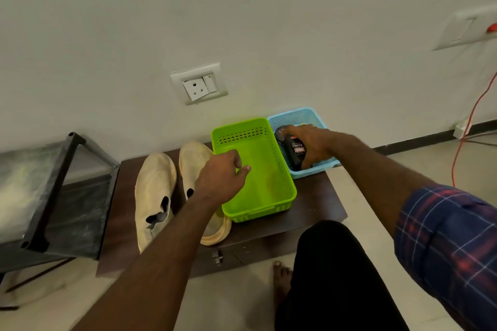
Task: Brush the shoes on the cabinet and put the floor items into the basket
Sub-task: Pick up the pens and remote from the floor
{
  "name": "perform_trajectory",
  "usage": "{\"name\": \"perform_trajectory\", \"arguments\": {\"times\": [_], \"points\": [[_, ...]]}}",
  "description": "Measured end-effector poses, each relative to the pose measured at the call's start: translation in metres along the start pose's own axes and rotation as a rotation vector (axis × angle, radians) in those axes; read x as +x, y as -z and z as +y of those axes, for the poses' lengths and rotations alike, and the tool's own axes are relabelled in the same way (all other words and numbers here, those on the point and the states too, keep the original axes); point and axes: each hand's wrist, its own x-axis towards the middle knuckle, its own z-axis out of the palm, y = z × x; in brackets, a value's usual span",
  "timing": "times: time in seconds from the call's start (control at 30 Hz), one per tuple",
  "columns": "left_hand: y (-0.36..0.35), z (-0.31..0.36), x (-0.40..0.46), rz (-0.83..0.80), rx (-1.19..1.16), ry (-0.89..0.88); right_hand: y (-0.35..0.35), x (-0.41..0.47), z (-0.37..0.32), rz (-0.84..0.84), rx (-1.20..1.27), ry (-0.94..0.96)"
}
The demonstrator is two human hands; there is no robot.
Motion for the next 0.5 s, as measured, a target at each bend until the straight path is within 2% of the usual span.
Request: {"name": "perform_trajectory", "arguments": {"times": [0.3,0.37,0.43,0.5], "points": [[0.018,0.002,-0.014,0.008,-0.04,-0.015,-0.014,0.011,0.002,-0.139,0.026,-0.038],[0.03,0.001,-0.019,0.022,-0.053,-0.007,-0.009,0.005,-0.011,-0.039,0.047,-0.047],[0.043,-0.002,-0.025,0.042,-0.063,0.005,0.001,0.0,-0.038,0.193,0.116,-0.048],[0.06,-0.005,-0.036,0.068,-0.072,0.034,0.011,-0.006,-0.086,0.425,0.182,0.027]]}}
